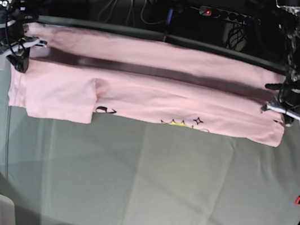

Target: Layout the t-shirt on the table in an organized manner, then fold the t-shirt properly

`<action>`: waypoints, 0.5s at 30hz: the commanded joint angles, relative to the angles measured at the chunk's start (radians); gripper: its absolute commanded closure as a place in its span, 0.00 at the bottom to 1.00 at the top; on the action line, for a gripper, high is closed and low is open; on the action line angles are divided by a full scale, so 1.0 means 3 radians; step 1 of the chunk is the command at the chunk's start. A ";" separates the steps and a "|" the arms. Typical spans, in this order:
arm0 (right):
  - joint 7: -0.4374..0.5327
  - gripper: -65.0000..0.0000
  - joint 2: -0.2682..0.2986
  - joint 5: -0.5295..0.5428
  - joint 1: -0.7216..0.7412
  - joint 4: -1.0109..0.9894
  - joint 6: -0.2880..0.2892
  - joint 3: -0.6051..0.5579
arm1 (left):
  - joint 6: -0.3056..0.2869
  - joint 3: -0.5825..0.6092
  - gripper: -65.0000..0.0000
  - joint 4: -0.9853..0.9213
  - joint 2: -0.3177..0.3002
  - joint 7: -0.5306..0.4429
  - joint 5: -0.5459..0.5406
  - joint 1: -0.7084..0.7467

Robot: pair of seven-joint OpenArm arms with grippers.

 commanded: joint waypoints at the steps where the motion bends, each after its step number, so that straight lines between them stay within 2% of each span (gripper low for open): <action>1: 0.0069 1.00 0.0029 0.0043 -0.0018 0.0052 -0.0001 0.0020 | 0.0014 -0.0014 1.00 0.0029 -0.0039 -0.0065 0.0004 -0.0003; 15: 0.0069 1.00 -0.0007 0.0038 -0.0033 -0.0050 -0.0001 0.0020 | 0.0014 0.0124 1.00 -0.0109 -0.0039 -0.0065 0.0004 -0.0065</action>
